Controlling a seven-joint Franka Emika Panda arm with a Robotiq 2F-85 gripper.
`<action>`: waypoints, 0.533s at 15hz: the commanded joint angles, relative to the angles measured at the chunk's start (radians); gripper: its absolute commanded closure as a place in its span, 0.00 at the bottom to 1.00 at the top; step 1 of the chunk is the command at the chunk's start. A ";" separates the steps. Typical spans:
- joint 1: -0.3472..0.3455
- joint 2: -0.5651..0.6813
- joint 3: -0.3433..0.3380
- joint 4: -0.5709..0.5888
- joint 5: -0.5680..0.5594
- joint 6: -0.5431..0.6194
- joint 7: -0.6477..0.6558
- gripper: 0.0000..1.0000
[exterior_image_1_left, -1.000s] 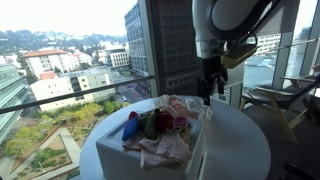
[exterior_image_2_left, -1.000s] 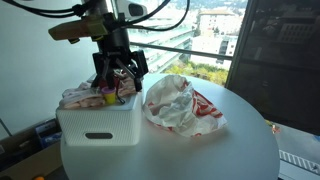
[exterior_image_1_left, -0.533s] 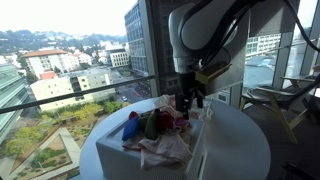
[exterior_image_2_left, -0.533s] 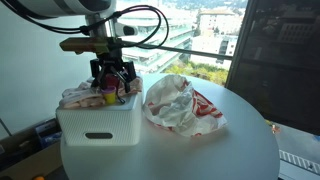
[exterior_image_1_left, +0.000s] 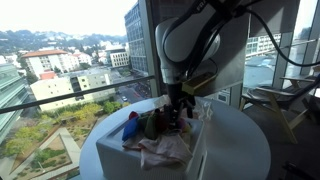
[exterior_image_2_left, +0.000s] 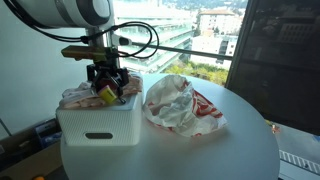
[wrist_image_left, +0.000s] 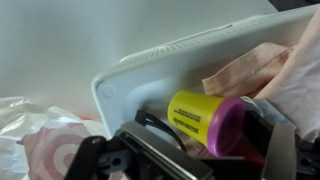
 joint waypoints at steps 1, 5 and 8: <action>0.006 0.052 -0.011 0.042 -0.065 0.007 -0.005 0.25; 0.004 0.052 -0.015 0.040 -0.053 -0.023 -0.011 0.51; 0.000 0.021 -0.016 0.029 -0.032 -0.045 -0.015 0.68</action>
